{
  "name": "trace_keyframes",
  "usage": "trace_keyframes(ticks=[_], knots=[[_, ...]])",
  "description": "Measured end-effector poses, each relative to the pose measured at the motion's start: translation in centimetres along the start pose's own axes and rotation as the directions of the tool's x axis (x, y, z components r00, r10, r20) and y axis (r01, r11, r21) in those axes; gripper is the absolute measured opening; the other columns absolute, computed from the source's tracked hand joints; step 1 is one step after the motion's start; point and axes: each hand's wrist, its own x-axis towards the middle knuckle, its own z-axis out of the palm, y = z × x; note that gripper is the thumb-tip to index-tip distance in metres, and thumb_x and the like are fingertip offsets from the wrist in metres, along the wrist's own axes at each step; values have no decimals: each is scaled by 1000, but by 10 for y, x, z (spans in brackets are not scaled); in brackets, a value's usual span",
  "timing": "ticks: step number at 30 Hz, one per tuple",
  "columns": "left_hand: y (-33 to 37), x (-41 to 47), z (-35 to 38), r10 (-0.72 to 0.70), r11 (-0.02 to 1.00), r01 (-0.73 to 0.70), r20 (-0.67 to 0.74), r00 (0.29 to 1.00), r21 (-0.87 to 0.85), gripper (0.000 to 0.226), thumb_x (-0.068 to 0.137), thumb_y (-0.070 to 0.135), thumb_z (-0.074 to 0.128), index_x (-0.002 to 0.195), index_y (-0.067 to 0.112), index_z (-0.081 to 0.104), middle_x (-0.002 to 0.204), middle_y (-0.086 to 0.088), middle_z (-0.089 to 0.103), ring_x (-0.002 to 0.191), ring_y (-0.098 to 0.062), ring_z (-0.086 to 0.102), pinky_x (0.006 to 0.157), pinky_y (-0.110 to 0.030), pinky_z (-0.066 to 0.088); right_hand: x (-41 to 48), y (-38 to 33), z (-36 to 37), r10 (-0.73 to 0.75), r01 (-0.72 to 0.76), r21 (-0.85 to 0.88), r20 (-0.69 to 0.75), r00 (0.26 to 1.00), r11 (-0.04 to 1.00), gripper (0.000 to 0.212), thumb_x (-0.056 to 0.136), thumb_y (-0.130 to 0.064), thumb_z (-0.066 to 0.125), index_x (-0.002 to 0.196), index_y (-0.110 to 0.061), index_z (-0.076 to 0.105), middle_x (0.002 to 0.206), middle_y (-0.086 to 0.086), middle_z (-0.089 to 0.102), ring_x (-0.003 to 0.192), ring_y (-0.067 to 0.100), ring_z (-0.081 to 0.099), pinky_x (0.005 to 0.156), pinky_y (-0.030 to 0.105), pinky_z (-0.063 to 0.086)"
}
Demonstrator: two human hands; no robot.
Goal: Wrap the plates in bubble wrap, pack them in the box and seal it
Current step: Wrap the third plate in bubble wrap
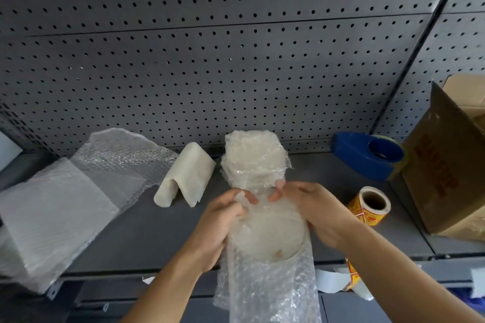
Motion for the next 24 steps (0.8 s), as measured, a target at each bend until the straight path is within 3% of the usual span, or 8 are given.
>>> trace_keyframes(ticks=[2,5,10,12,15,19,22,24], knots=[[1,0,3,-17,999,17,10,1000,-29,33,99,40,63,95,7,69,104,-19,74,89,-27,71,81,-41,52,4,8,7,-65,60,-71,-65,996,996,26,96,-34,66,87,-13,78,94,0,78,97,19,73,93,35,57],[4,2,6,41,994,-31,-94,995,109,50,93,58,58,85,10,69,84,-5,75,79,-20,72,73,-35,55,7,9,12,-175,164,-114,-93,980,980,5,91,-14,72,91,-16,77,92,-3,77,91,8,70,82,20,54],[-4,10,6,156,974,-134,-109,982,184,22,98,31,66,86,14,61,76,10,65,73,-7,60,74,-31,46,12,7,20,-223,216,-62,-145,964,974,43,89,-2,72,116,-35,68,104,-4,73,94,15,72,83,35,62],[-7,12,6,170,972,-141,-153,973,187,11,97,24,69,98,22,58,92,11,68,80,-8,64,77,-35,51,14,6,19,-226,211,-106,-164,960,972,42,88,-5,74,117,-34,65,108,-5,71,95,14,71,83,37,62],[-10,13,5,76,996,-64,-208,975,66,30,92,20,75,114,27,55,113,1,71,93,-16,73,85,-42,59,12,2,18,-237,215,-143,-160,958,966,33,87,-5,75,109,-29,67,110,-6,69,96,12,70,82,36,62],[-7,13,1,-65,994,51,-147,987,-97,41,89,15,77,126,26,61,116,0,74,100,-18,75,83,-35,61,7,-1,21,-280,250,-208,-134,950,946,31,87,-4,73,102,-30,68,107,-7,68,97,13,68,84,39,62],[-5,11,-2,-56,996,51,-60,997,-76,29,94,8,69,122,14,70,114,-12,77,107,-32,73,94,-44,58,3,-5,19,-299,266,-269,-88,950,926,27,91,-11,71,105,-34,69,109,-9,67,99,11,67,88,38,60],[-6,9,-4,-47,993,38,-71,996,-114,26,95,4,66,119,11,72,110,-13,78,103,-33,74,88,-41,60,-4,-8,14,-286,273,-216,-32,958,937,23,97,-23,64,113,-40,68,113,-11,68,103,8,67,93,35,58]])
